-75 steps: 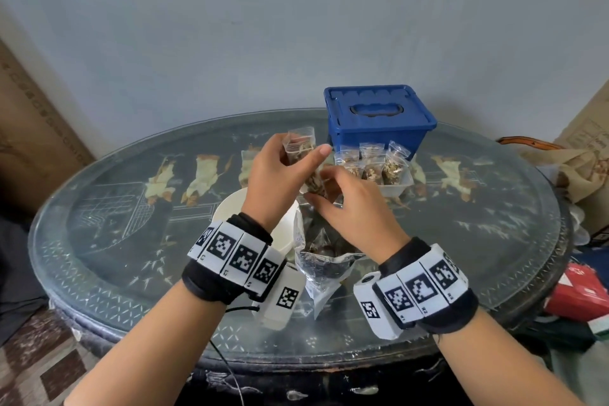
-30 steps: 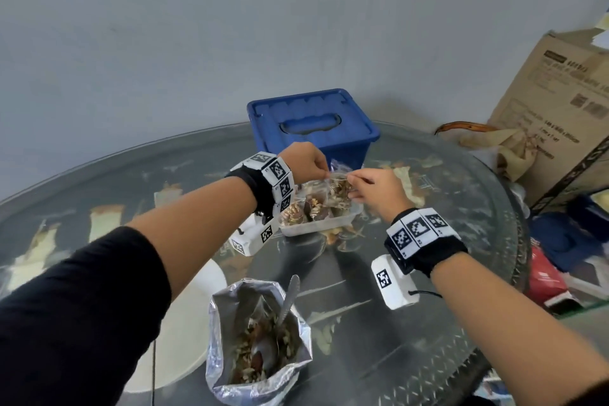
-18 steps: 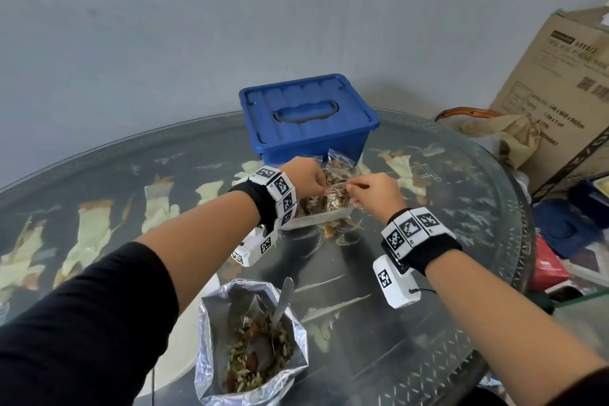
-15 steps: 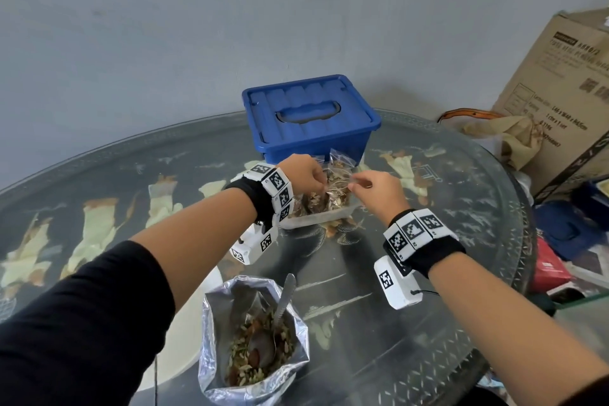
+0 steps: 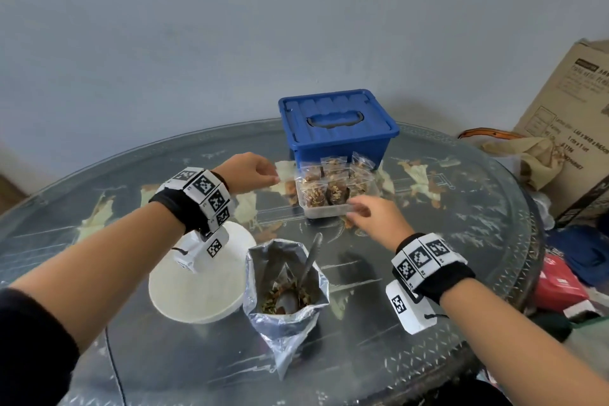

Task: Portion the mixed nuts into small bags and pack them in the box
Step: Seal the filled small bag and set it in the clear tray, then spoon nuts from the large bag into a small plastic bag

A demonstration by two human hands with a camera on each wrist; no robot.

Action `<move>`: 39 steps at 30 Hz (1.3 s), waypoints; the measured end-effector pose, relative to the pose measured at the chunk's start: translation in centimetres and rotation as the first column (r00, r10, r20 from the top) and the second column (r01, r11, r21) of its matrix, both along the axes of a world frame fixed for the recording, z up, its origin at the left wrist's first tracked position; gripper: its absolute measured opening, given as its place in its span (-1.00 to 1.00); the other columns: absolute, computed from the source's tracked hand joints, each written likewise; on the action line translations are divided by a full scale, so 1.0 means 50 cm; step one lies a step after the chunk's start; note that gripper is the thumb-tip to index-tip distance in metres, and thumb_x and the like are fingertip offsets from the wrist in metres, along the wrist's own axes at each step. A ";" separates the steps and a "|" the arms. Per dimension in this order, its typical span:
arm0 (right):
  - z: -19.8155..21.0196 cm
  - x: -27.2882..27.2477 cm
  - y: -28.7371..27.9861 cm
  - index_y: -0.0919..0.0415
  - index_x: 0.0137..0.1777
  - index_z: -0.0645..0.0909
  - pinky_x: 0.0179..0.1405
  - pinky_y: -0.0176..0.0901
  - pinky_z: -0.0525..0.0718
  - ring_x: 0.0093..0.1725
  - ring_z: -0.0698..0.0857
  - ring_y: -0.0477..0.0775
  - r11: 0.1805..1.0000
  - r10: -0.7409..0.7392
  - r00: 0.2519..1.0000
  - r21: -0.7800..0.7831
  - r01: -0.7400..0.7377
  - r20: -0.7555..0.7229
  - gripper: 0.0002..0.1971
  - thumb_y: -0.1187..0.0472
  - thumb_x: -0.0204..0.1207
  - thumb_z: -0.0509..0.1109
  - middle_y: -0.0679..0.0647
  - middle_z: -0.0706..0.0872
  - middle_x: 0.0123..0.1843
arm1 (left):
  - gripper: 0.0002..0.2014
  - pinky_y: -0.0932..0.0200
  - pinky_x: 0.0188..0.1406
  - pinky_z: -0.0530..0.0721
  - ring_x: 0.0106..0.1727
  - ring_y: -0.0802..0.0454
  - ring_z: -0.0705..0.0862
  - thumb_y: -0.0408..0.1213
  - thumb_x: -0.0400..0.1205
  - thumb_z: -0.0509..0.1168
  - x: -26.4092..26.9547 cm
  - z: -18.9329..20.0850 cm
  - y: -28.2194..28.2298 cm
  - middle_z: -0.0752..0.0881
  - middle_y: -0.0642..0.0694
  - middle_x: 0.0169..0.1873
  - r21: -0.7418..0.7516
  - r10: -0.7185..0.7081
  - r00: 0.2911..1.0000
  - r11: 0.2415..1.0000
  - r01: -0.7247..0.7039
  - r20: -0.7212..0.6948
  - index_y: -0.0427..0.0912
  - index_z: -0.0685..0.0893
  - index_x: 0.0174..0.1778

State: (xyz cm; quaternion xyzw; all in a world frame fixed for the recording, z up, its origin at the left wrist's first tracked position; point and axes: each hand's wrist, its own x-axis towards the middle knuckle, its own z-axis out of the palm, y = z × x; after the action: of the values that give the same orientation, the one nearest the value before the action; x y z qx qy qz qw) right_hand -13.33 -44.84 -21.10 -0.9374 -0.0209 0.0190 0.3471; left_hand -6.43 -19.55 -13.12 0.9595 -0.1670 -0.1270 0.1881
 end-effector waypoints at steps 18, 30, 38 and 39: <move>-0.154 -0.069 0.078 0.05 0.63 0.13 0.57 0.14 0.18 0.64 0.04 0.25 0.871 0.097 0.955 -0.440 -0.218 -0.280 -0.40 -0.01 0.64 0.19 0.16 0.03 0.68 | -0.40 0.12 0.49 0.21 0.52 -0.05 0.31 0.01 0.60 0.29 -0.183 -0.161 0.173 0.39 -0.07 0.50 0.408 0.206 0.961 0.906 -0.116 -0.184 -0.14 0.34 0.52; -0.152 -0.069 0.075 0.04 0.64 0.10 0.59 0.14 0.07 0.66 -0.04 0.18 0.898 0.078 0.950 -0.394 -0.198 -0.301 -0.37 -0.05 0.63 0.22 0.12 -0.02 0.69 | -0.55 0.06 0.25 0.38 0.32 -0.17 0.48 -0.17 0.58 0.35 -0.193 -0.206 0.157 0.53 -0.18 0.31 0.391 0.213 0.966 0.910 -0.141 -0.146 -0.25 0.45 0.33; -0.150 -0.069 0.075 0.06 0.64 0.11 0.60 0.12 0.09 0.66 -0.02 0.17 0.902 0.070 0.953 -0.390 -0.187 -0.295 -0.37 -0.05 0.63 0.22 0.11 -0.01 0.69 | -0.74 0.17 0.22 0.43 0.18 -0.07 0.60 -0.17 0.66 0.21 -0.178 -0.184 0.180 0.72 -0.07 0.13 0.201 0.241 0.970 0.952 -0.230 -0.033 -0.18 0.74 0.11; -0.150 -0.069 0.075 0.07 0.64 0.12 0.60 0.12 0.10 0.66 -0.02 0.18 0.902 0.072 0.952 -0.387 -0.189 -0.298 -0.36 -0.05 0.62 0.23 0.12 0.00 0.69 | -0.74 0.18 0.19 0.46 0.15 -0.08 0.61 -0.19 0.66 0.21 -0.177 -0.180 0.181 0.73 -0.09 0.10 0.157 0.248 0.968 0.958 -0.241 -0.025 -0.19 0.76 0.09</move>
State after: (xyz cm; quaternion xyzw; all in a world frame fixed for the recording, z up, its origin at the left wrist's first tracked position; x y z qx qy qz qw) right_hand -16.79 -41.07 -28.58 -0.9738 -0.0311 0.1771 0.1393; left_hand -15.26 -10.49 -22.11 0.9813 -0.0328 -0.1365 0.1319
